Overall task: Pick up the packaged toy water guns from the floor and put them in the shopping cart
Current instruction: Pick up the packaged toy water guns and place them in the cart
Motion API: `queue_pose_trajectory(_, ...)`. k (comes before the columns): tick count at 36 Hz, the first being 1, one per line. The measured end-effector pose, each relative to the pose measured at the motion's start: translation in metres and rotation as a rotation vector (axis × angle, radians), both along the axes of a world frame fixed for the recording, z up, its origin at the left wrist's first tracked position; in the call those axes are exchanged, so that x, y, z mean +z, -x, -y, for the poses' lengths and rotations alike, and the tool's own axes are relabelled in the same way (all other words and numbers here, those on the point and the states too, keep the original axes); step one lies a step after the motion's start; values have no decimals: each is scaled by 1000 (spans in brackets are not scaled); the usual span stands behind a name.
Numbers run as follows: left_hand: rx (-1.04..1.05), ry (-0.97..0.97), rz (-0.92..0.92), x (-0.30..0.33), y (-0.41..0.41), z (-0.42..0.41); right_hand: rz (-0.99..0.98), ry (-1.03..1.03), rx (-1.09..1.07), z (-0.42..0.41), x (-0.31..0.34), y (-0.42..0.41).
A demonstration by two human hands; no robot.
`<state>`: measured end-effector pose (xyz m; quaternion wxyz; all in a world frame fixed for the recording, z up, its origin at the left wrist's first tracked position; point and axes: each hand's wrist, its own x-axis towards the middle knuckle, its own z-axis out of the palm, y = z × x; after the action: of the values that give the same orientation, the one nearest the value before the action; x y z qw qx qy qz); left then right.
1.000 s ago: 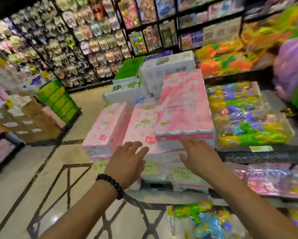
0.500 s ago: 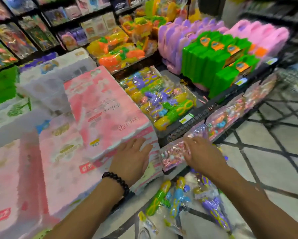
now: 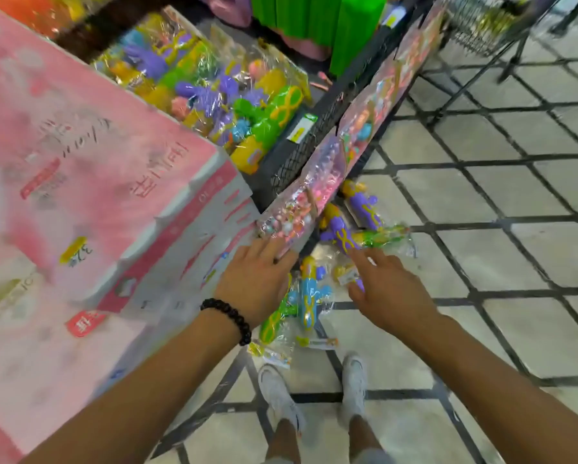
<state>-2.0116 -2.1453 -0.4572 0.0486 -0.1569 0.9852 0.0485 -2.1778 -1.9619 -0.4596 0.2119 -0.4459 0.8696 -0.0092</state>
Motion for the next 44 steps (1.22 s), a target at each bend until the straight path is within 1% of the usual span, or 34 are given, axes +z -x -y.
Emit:
queue_pose_trajectory(6, 25, -84, 82, -99, -12, -6, 52, -57, 9, 0, -84, -11)
queue_pose_trajectory(10, 104, -139, 65, -176, -27, -13, 46, -63, 33, 2, -157, -19)
queue_pose_trajectory(15, 130, -164, 119, -273, -50, -19, 78, -169, 72, 5, -254, -28)
queue_pose_trajectory(18, 143, -162, 178, -321, -57, -26, 123, -147, 111, 0, -313, -33)
queue_pose_trajectory(22, 143, -174, 201, -383, -53, -33, 132, -262, 163, -2, -375, -36)
queue_pose_trajectory(25, 136, -177, 196, -430, -48, -38, 109, -258, 196, -3, -413, -36)
queue_pose_trajectory(32, 189, -144, 175, -535, -35, -45, 107, -246, 167, 6, -516, -23)
queue_pose_trajectory(39, 204, -104, 262, -642, -36, -45, 107, -271, 186, 16, -614, -25)
queue_pose_trajectory(44, 235, -95, 305, -705, -42, -39, 161, -268, 106, 25, -684, -33)
